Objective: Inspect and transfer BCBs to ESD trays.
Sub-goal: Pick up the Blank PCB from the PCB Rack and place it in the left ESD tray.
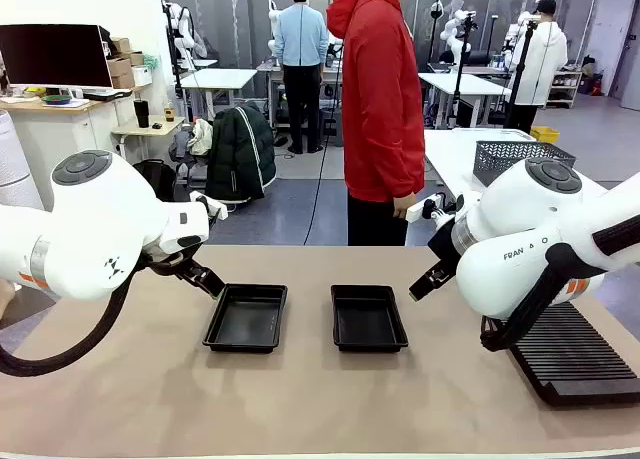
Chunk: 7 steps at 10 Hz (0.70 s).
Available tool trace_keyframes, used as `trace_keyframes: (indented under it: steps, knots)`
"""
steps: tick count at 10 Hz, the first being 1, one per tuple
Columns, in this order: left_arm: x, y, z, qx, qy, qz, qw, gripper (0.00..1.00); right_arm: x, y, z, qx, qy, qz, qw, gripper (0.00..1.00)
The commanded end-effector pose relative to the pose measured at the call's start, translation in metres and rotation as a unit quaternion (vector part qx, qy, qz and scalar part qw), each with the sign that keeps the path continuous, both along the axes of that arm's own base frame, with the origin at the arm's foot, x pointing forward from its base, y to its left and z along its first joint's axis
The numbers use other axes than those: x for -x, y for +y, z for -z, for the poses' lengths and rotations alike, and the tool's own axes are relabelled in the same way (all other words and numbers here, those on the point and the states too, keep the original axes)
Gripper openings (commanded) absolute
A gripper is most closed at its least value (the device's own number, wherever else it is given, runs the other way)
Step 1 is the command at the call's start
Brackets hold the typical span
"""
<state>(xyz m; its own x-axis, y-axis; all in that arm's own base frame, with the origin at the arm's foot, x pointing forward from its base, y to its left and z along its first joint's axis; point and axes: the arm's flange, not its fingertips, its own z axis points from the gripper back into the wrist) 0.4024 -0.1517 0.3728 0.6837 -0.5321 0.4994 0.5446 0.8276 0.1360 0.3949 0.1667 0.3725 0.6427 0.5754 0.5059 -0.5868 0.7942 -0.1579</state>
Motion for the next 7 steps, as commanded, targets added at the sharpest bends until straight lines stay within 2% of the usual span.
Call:
trace_keyframes:
  steps: [1, 7]
  knots:
    - [0.0001, 0.0, 0.0001, 0.0, 0.0, 0.0, 1.0, 1.0, 0.0, 0.0, 0.0, 0.0, 0.0, 0.0, 1.0, 1.0]
    - [0.0001, 0.0, 0.0001, 0.0, 0.0, 0.0, 1.0, 1.0, 0.0, 0.0, 0.0, 0.0, 0.0, 0.0, 1.0, 1.0]
